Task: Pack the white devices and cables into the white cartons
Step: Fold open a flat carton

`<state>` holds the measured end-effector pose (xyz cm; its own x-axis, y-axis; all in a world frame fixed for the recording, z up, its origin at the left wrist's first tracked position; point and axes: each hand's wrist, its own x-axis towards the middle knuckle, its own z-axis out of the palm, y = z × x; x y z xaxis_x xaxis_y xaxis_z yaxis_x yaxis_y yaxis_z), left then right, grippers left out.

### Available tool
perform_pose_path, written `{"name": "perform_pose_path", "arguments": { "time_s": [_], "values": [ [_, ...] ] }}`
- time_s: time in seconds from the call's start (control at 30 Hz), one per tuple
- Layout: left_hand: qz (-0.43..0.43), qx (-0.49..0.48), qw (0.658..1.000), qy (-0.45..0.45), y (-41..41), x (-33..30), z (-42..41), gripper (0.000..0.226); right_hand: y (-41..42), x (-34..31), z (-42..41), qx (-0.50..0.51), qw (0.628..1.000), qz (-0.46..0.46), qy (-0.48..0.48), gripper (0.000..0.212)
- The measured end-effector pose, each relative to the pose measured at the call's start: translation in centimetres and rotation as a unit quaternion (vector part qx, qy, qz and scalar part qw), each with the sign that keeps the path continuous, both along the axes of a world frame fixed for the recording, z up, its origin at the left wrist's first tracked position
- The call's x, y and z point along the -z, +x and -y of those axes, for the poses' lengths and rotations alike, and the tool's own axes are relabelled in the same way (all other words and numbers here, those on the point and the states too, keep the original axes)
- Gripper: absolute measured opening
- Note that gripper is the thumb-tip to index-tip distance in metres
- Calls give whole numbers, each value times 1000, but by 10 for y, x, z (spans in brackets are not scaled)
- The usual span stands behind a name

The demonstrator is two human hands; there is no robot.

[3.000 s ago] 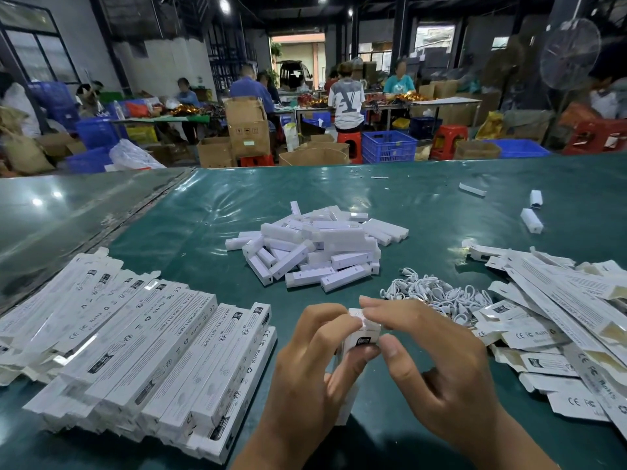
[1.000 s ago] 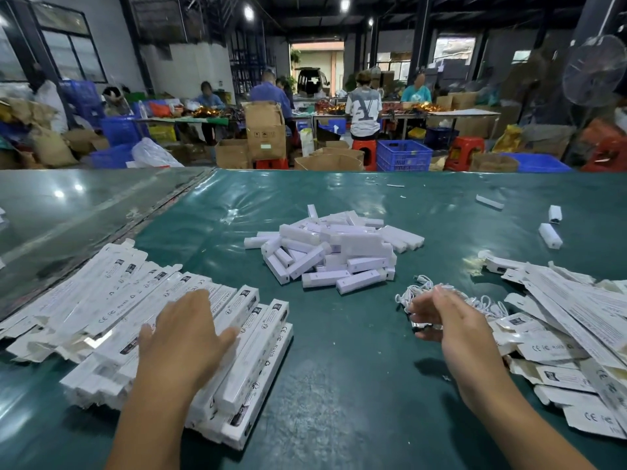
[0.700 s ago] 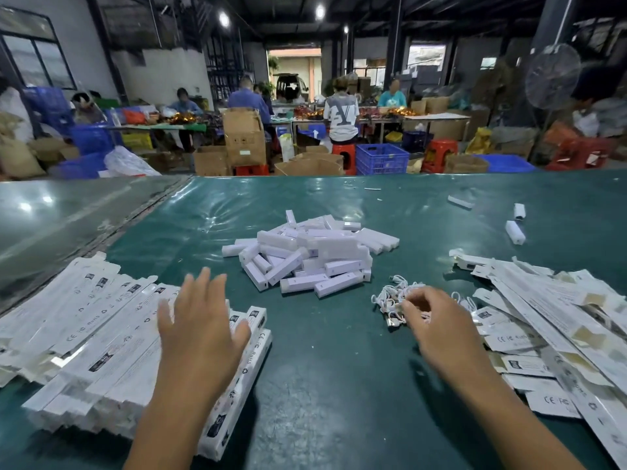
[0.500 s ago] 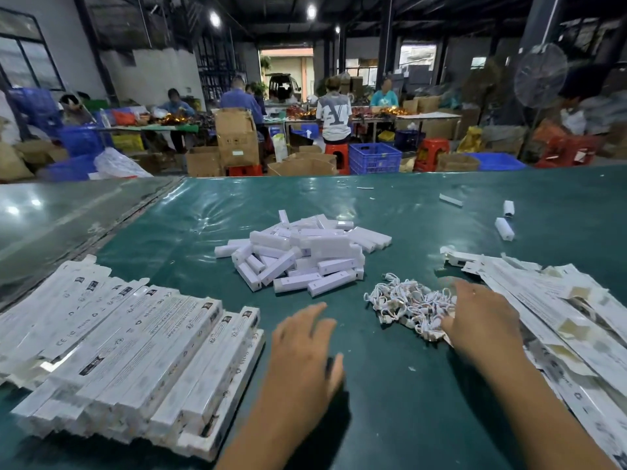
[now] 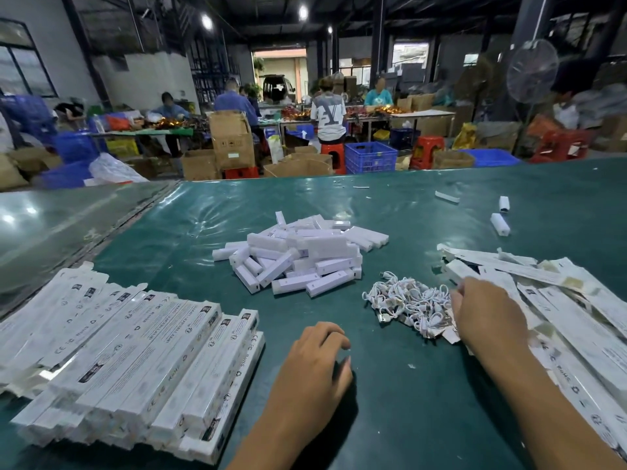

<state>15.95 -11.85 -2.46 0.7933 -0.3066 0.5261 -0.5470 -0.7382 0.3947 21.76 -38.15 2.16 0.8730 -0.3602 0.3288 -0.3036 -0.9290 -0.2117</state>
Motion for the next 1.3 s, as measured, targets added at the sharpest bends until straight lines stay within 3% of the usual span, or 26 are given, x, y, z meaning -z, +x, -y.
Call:
{"name": "perform_pose_path", "arguments": {
  "time_s": [0.07,0.13,0.2,0.27,0.37,0.43,0.5,0.6,0.63,0.7,0.77,0.9,1.0,1.1,1.3],
  "values": [
    [0,10,1000,2,-1,-1,1,11,0,-1,5,27,997,76,-20,26],
    [-1,14,1000,3,-1,-1,2,12,-3,-3,13,60,998,10,-29,36],
    [-12,14,1000,2,-1,-1,1,13,-6,-4,12,83,992,-82,-41,33],
    [-6,20,1000,4,-1,0,2,12,-5,-1,9,85,991,-89,-58,29],
    [-14,19,1000,-20,-1,-1,1,13,-7,-7,4,41,998,19,-34,32],
    [-76,13,990,-115,-1,-3,1,21,-14,-15,-14,-74,981,120,133,38],
    [-177,20,946,-271,-2,-9,2,43,-28,-20,-48,-246,923,144,258,36],
    [-266,43,832,-485,-2,-16,4,63,-55,-3,-100,-453,860,66,224,42],
    [-258,34,823,-506,-2,-18,1,60,-61,5,-110,-484,847,40,216,45],
    [-223,14,852,-473,-2,-22,-4,43,-61,12,-113,-509,831,24,225,45],
    [-217,33,859,-462,-1,-25,-7,28,-55,11,-107,-517,827,44,217,39],
    [-245,59,837,-486,-4,-30,-8,29,-48,4,-94,-475,822,132,285,26],
    [-282,106,827,-475,-10,-32,-8,29,-50,3,-97,-464,787,167,369,32],
    [-312,158,818,-457,-12,-33,-7,29,-54,-2,-99,-483,763,198,381,39],
    [-356,202,799,-441,-15,-40,-11,27,-59,-8,-96,-473,752,226,400,39]
  ]
}}
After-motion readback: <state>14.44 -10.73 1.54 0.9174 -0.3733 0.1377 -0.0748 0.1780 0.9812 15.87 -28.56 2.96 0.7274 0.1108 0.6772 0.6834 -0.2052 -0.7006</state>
